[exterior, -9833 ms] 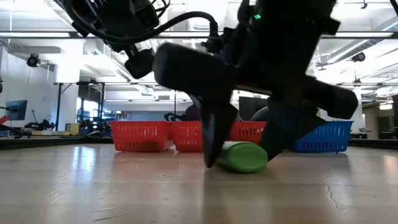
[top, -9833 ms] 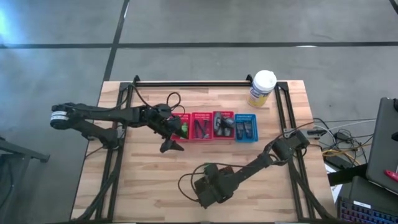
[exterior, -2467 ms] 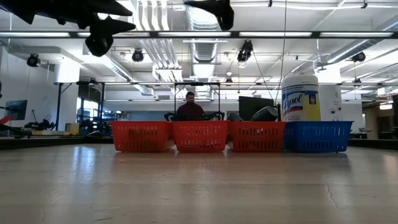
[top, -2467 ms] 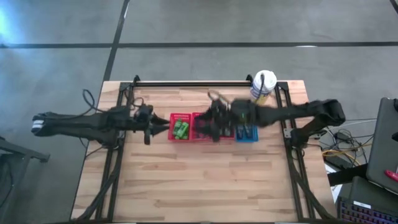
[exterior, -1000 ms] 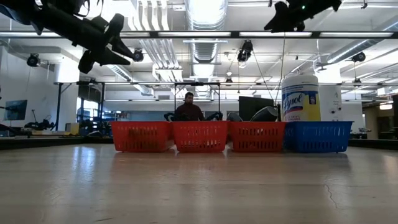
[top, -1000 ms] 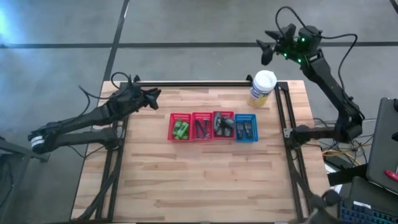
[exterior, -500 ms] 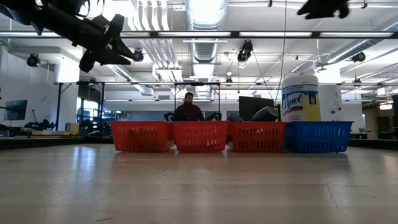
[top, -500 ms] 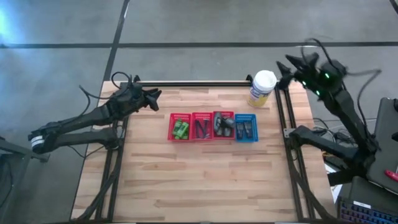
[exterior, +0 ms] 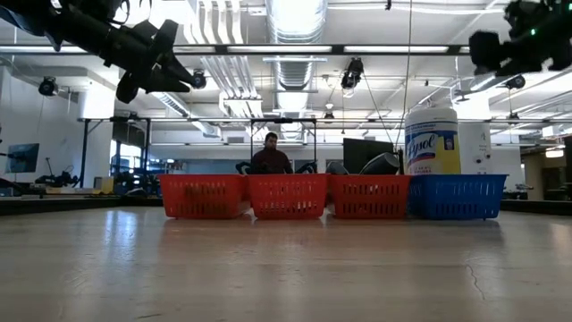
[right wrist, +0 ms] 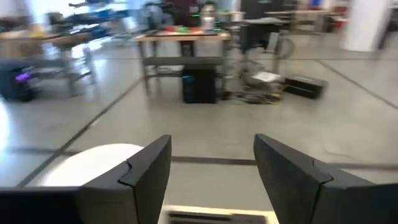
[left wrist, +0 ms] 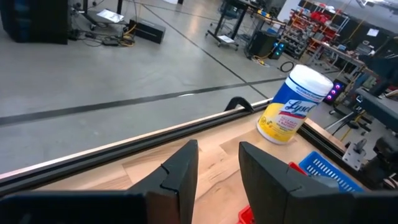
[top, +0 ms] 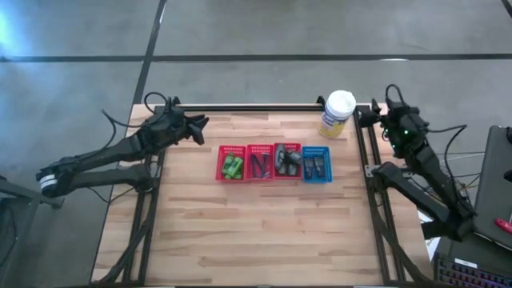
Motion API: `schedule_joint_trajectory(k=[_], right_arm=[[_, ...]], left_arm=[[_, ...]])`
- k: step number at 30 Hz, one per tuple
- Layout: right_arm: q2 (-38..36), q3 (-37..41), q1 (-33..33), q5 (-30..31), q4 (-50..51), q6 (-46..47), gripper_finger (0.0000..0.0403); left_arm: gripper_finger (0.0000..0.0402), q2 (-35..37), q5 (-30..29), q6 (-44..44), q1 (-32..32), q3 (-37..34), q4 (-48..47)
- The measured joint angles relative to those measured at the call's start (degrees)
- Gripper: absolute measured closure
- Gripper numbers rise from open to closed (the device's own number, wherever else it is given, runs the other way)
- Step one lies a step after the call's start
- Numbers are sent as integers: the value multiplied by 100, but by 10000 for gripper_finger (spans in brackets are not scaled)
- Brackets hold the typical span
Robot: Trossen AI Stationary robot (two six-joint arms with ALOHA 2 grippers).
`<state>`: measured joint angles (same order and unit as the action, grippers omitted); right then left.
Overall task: Pick & Place Travel size toiletries
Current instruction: Return to Home Position
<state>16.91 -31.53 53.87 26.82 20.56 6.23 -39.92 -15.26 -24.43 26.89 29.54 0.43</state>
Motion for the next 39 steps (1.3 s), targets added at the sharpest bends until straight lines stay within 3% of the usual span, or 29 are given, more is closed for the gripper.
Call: schedule_joint_trajectory(k=[5,19,22,28,35,39], right_arm=[[-130,673,7,643,-503,-427,164],[-45,1575,-2,618,-695,-581,117],[-550,2014,-16,600,-692,-585,106],[-1641,2607,1117,2,-731,-479,85],[-1690,2574,2900,-104,-1214,-205,59],[-1687,2746,3094,-36,-1235,-213,46]], left_arm=[[281,0,35,58,2,0,0],[284,0,41,64,2,0,0],[284,0,43,63,4,0,-1],[285,0,46,38,4,0,-3],[286,-18,43,33,11,0,-4],[287,-39,43,35,22,2,-3]])
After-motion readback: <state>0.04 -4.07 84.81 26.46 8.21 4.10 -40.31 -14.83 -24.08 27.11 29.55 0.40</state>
